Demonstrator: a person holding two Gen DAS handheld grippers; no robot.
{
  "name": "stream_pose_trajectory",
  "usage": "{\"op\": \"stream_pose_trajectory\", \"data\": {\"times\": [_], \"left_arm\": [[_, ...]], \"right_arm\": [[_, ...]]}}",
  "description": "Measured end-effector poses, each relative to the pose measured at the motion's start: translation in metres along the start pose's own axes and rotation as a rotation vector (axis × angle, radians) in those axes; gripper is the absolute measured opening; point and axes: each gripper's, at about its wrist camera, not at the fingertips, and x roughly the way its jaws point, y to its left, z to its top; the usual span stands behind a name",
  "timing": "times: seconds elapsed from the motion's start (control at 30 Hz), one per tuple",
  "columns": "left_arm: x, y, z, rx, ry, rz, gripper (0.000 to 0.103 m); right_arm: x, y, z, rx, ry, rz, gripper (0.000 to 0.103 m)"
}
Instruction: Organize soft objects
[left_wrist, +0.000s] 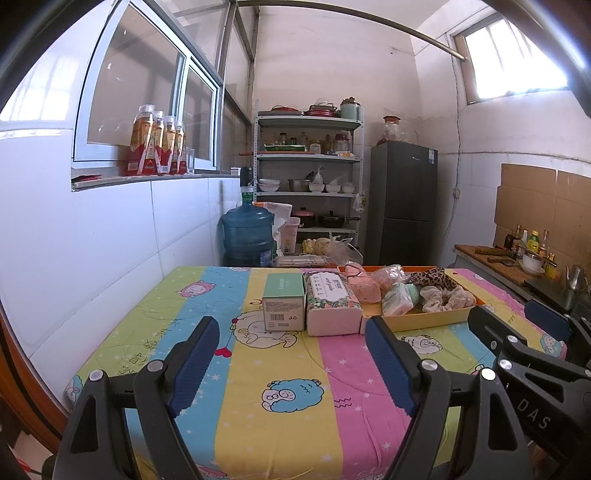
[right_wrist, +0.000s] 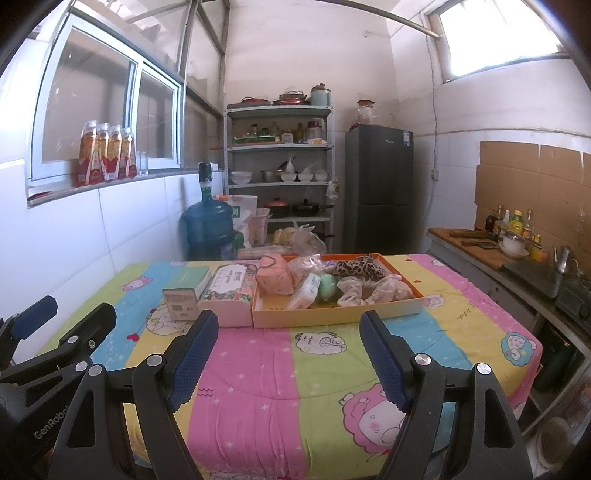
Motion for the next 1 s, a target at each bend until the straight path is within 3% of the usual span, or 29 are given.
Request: {"op": "stream_pose_trajectory", "data": {"times": [1.0], "left_arm": [[0.0002,0.0002,-0.0003,0.001,0.0,0.0,0.082]], "right_arm": [[0.0002,-0.0009,0.0011,0.001,0.0,0.0,0.08]]}}
